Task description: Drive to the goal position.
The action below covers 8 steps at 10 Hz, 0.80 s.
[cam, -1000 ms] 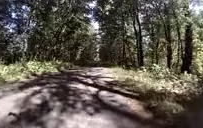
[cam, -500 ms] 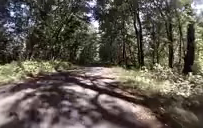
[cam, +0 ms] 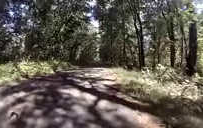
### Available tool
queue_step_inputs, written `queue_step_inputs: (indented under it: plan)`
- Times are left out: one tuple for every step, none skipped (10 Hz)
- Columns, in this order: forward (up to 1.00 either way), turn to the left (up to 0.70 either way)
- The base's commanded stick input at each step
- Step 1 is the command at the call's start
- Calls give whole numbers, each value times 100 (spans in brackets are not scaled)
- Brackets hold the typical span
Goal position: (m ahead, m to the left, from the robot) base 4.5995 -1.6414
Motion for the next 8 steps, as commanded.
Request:
queue_step_inputs:
  plan:
    - [45, 0]
    - [45, 0]
    - [45, 0]
    - [45, 0]
    - [45, 0]
    - [45, 0]
    - [45, 0]
    - [45, 0]
